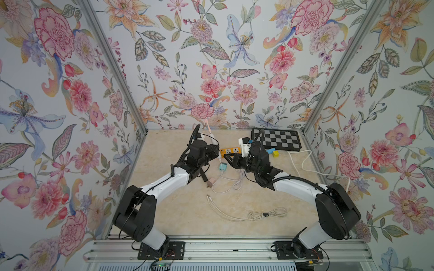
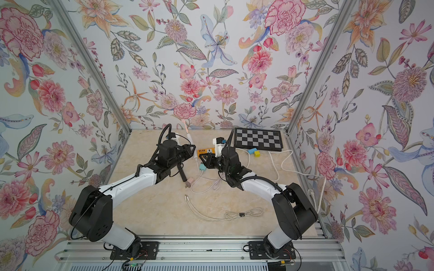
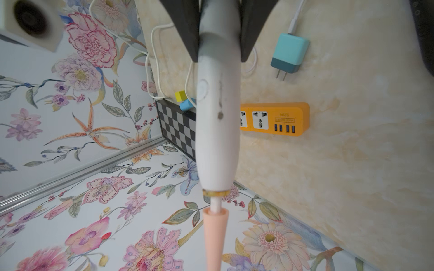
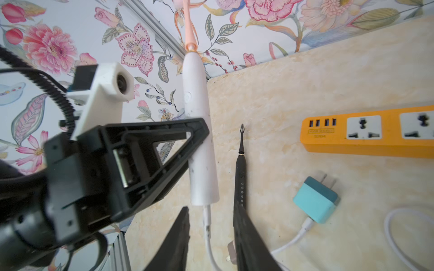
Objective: Charge the electric toothbrush
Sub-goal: Insert the charging cable into the electric toothbrush, then place the electric toothbrush at the center of the board.
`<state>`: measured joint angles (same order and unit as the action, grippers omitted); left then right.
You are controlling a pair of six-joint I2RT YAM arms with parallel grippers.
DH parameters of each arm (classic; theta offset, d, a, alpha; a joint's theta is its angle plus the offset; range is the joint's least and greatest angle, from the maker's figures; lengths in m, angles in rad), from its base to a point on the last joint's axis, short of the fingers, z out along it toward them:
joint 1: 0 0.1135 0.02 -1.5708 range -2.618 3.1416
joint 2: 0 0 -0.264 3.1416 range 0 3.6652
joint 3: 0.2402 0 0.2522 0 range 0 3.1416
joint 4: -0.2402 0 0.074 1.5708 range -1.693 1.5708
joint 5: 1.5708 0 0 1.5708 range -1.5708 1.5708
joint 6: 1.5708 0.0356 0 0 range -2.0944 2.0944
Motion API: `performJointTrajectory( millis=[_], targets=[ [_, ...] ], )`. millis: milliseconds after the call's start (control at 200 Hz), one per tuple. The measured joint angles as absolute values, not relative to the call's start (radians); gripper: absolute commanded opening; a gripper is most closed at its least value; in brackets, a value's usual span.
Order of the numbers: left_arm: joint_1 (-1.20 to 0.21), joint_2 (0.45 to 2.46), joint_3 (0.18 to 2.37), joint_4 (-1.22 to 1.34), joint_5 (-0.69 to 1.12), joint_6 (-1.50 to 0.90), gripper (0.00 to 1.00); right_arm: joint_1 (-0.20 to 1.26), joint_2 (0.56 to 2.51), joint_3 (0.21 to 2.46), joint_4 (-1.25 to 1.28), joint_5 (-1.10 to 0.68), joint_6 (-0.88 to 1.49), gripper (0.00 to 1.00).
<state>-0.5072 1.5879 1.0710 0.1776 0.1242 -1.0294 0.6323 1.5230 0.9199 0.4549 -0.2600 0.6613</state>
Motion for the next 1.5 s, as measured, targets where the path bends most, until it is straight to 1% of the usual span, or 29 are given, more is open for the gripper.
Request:
performJointTrajectory(
  millis=[95,190,395,510,580,625,716,796,891,986,1051,1126,1296,1436,1501],
  targets=[
    [-0.457,1.676,1.121,0.113,0.126,-0.996,0.0,0.625,1.398,0.871,0.426,-0.198,0.622,0.41],
    [-0.414,1.778,1.151,0.074,0.122,-0.978,0.0,0.626,1.313,0.842,0.389,-0.152,0.596,0.42],
    [-0.388,1.996,1.225,-0.009,0.121,-0.948,0.0,0.626,1.284,0.821,0.286,-0.107,0.566,0.43],
    [-0.387,2.054,1.278,-0.025,0.123,-0.934,0.16,0.626,1.284,0.818,0.254,-0.098,0.56,0.44],
    [-0.384,2.074,1.312,-0.027,0.123,-0.926,0.32,0.626,1.285,0.819,0.245,-0.096,0.56,0.44],
    [-0.381,2.085,1.327,-0.026,0.124,-0.918,0.39,0.626,1.285,0.818,0.241,-0.096,0.56,0.45],
    [-0.374,2.091,1.331,-0.03,0.123,-0.901,0.49,0.626,1.285,0.818,0.231,-0.096,0.56,0.48],
    [-0.369,2.082,1.332,-0.045,0.114,-0.87,0.56,0.626,1.285,0.819,0.221,-0.096,0.557,0.51],
    [-0.371,2.037,1.328,-0.089,0.09,-0.826,0.58,0.626,1.285,0.819,0.202,-0.096,0.552,0.52],
    [-0.389,1.949,1.327,-0.126,0.058,-0.764,0.58,0.626,1.292,0.823,0.181,-0.097,0.548,0.53],
    [-0.426,1.893,1.338,-0.148,0.043,-0.715,0.58,0.626,1.294,0.823,0.171,-0.097,0.545,0.54],
    [-0.483,1.879,1.384,-0.17,0.045,-0.67,0.59,0.626,1.294,0.823,0.167,-0.101,0.545,0.55],
    [-0.59,1.964,1.475,-0.203,0.059,-0.599,0.6,0.626,1.291,0.822,0.157,-0.104,0.545,0.57],
    [-0.606,2.093,1.549,-0.253,0.066,-0.57,0.61,0.626,1.256,0.794,0.144,-0.104,0.546,0.63],
    [-0.606,2.141,1.574,-0.282,0.049,-0.563,0.61,0.626,1.235,0.78,0.141,-0.104,0.545,0.64]
  ],
)
